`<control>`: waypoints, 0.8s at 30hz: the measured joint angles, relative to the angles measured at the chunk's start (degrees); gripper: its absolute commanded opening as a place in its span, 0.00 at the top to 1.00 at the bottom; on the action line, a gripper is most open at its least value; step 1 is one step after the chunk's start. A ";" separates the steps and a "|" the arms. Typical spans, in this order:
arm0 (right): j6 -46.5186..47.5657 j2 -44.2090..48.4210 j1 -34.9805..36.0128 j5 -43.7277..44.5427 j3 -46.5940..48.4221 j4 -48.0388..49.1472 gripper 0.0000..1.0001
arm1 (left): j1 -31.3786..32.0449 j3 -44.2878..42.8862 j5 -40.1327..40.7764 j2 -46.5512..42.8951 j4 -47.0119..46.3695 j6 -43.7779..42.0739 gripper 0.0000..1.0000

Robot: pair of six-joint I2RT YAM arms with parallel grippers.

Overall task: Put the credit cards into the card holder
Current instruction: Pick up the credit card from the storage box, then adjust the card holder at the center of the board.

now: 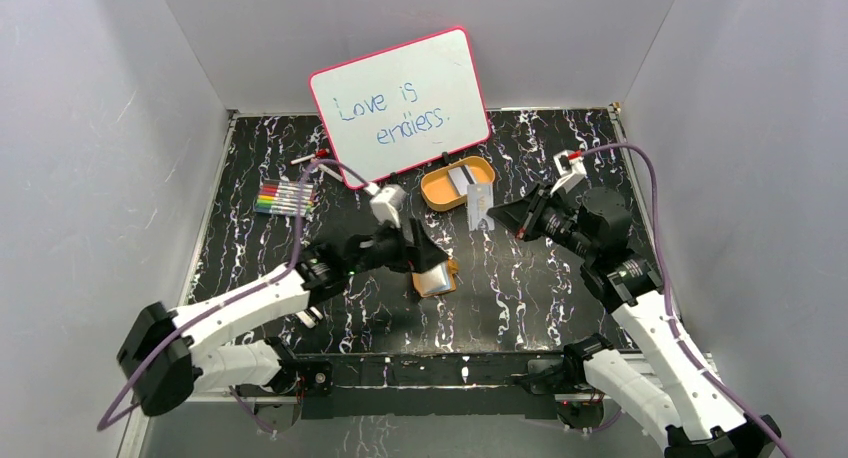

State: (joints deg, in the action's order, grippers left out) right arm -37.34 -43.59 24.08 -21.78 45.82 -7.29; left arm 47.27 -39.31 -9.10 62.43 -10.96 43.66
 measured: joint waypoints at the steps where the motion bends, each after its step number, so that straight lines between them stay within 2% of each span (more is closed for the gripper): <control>1: 0.37 0.50 0.00 2.27 -0.55 -1.46 1.00 | 2.03 -1.31 1.25 2.01 1.97 -0.90 0.31; 6: 1.92 1.31 -0.04 9.84 -1.44 -7.15 1.00 | 12.28 -9.86 8.48 15.21 8.81 -5.09 0.30; 10: 3.23 2.21 -0.04 13.20 -1.44 -9.62 1.00 | 17.57 -14.62 16.39 22.82 14.51 -7.91 0.28; 18: 5.86 3.89 -0.04 17.79 -0.74 -12.50 1.00 | 19.71 -23.04 31.01 33.77 24.48 -13.66 0.27; 24: 6.58 3.91 -0.04 18.67 -0.09 -12.79 1.00 | 20.96 -25.38 36.15 39.34 27.76 -16.94 0.26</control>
State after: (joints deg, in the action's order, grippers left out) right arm -30.76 -39.68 24.03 -3.11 45.74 -20.08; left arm 68.23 -64.69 27.05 101.78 16.80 26.72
